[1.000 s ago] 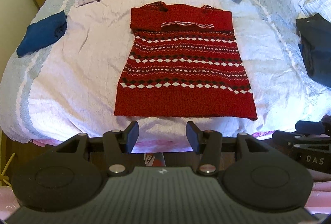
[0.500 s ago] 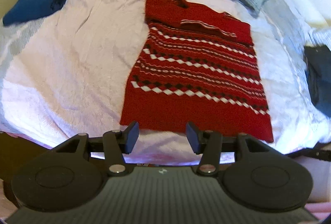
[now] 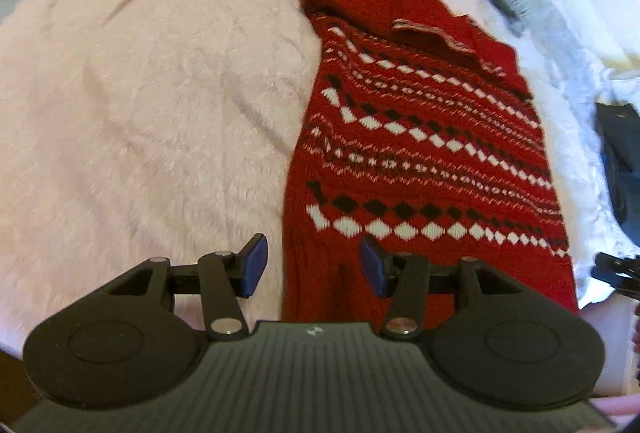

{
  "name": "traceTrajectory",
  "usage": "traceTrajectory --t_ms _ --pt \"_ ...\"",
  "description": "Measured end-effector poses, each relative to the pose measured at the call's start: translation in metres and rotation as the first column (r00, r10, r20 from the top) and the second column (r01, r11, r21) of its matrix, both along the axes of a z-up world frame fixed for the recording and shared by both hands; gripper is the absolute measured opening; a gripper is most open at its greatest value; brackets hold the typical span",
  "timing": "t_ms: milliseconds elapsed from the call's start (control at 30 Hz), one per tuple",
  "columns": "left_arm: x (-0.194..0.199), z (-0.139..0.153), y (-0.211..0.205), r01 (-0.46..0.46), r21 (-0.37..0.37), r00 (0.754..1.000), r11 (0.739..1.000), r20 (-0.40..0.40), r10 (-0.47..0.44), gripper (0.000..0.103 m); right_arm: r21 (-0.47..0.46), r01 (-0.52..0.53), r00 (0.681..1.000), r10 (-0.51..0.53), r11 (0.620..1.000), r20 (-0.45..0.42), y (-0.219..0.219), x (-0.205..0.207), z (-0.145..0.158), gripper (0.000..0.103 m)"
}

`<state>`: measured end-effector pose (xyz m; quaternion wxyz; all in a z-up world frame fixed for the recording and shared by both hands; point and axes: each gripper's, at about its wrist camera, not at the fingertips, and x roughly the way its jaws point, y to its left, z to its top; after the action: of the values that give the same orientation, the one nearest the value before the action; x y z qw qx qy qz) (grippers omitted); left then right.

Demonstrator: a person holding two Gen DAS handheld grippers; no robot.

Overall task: Fold clothes
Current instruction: 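Grasp the long side edge of the sweater with both grippers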

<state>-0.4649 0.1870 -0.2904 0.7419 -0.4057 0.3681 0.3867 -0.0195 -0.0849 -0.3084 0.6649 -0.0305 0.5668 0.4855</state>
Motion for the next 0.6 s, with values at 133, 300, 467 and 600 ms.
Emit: traceTrajectory --t_ms 133,300,467,600 --pt "-0.015 -0.022 0.009 0.043 -0.023 0.986 0.999 0.164 -0.039 0.047 0.081 -0.063 0.991 0.072 0.995 -0.114 0.0 0.011 -0.039 0.059" --pt "-0.041 -0.051 0.018 0.071 -0.059 0.935 0.996 0.353 -0.046 0.048 0.221 -0.118 0.963 0.166 0.968 -0.212 -0.012 0.022 -0.08 0.059" --pt "-0.052 -0.059 0.011 0.126 0.005 0.899 0.992 0.423 -0.116 0.048 0.359 -0.085 0.939 0.195 0.929 -0.282 -0.025 0.03 -0.091 0.059" --pt "-0.057 -0.064 -0.001 0.15 0.025 0.865 0.988 0.481 -0.144 0.044 0.392 -0.033 0.934 0.168 0.919 -0.315 -0.033 0.023 -0.096 0.059"
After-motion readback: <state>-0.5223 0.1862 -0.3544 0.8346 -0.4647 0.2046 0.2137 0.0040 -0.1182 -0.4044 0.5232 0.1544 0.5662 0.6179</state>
